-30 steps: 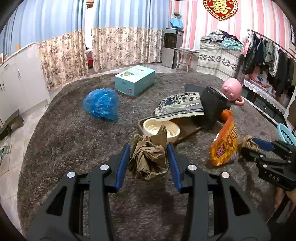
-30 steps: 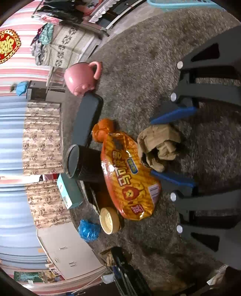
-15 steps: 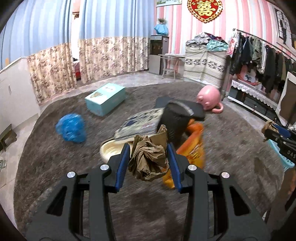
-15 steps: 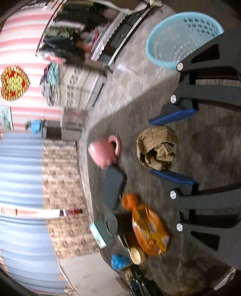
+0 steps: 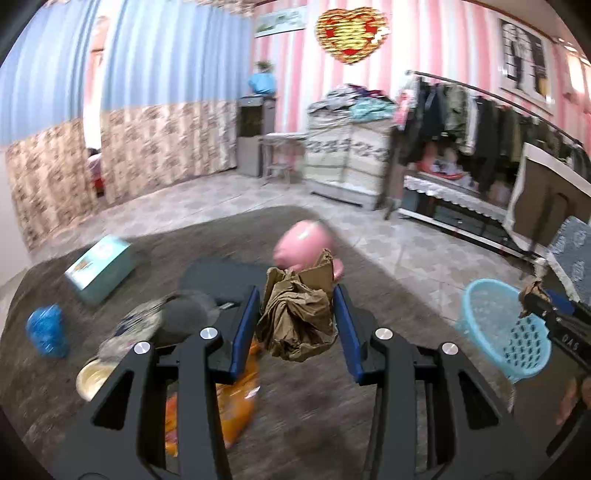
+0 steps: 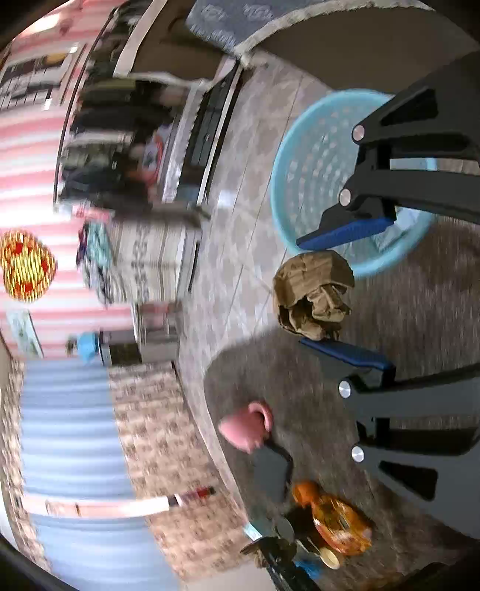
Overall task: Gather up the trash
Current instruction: 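Carry the brown paper bag over the blue basket and open the left gripper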
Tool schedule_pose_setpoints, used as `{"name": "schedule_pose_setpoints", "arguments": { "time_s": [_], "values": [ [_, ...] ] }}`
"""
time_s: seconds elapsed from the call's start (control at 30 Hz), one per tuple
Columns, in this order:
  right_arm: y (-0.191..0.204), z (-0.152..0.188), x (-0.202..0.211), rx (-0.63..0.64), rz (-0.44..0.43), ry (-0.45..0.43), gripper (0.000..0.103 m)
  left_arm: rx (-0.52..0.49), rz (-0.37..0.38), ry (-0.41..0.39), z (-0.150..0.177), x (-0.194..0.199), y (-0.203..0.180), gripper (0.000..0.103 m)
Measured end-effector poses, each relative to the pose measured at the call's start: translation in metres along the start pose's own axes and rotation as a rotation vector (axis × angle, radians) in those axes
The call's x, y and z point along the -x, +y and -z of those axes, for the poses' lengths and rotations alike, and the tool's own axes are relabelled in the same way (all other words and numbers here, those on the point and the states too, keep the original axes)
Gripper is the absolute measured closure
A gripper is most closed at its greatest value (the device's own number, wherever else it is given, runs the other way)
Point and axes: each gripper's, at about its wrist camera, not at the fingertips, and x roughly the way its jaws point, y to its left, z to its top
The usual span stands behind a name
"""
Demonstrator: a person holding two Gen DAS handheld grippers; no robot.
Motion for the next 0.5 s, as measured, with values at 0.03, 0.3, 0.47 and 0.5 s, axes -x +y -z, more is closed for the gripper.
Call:
{"name": "schedule_pose_setpoints", "arguments": {
  "time_s": [0.03,0.3,0.47,0.5],
  "values": [
    [-0.007,0.001,0.000,-0.017,0.014,0.002,0.054,-0.008,0.012,-0.002,-0.002,-0.002,-0.008,0.063],
    [-0.052,0.003,-0.002,-0.108,0.129,0.020,0.054,-0.067,0.143,0.009,-0.011,-0.039,-0.096,0.063],
    [-0.094,0.006,-0.008,-0.156,0.209,0.025,0.054,-0.116,0.220,0.045,-0.008,-0.060,-0.144,0.063],
    [-0.104,0.007,-0.008,-0.181,0.218,0.028,0.054,-0.135,0.231,0.043,-0.007,-0.063,-0.155,0.063]
  ]
}}
